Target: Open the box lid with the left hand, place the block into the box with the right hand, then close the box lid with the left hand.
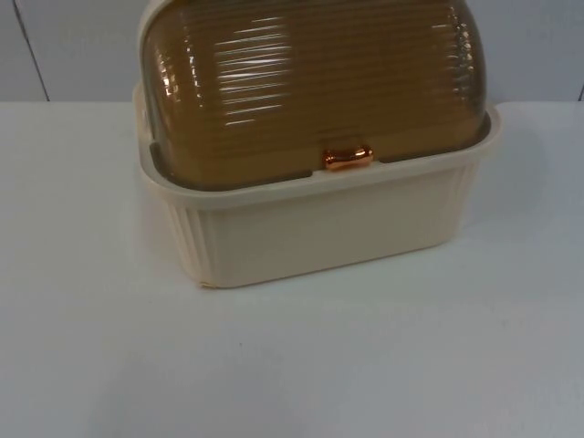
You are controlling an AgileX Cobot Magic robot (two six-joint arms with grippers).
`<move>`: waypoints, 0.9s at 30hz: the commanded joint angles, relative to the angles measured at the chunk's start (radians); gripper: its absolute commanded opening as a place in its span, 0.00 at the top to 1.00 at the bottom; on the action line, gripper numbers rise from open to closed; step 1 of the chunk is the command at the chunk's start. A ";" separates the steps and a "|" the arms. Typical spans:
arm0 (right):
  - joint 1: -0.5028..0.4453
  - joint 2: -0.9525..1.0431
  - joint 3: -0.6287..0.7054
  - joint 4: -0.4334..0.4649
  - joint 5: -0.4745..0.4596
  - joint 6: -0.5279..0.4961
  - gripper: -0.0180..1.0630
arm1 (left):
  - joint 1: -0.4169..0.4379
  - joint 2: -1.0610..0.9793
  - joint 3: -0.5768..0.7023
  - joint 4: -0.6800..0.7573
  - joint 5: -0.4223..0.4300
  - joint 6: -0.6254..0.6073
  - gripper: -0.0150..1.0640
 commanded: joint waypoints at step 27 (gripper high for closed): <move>0.003 -0.002 0.007 0.001 -0.009 0.003 0.02 | -0.004 -0.002 0.004 0.027 0.001 -0.075 0.01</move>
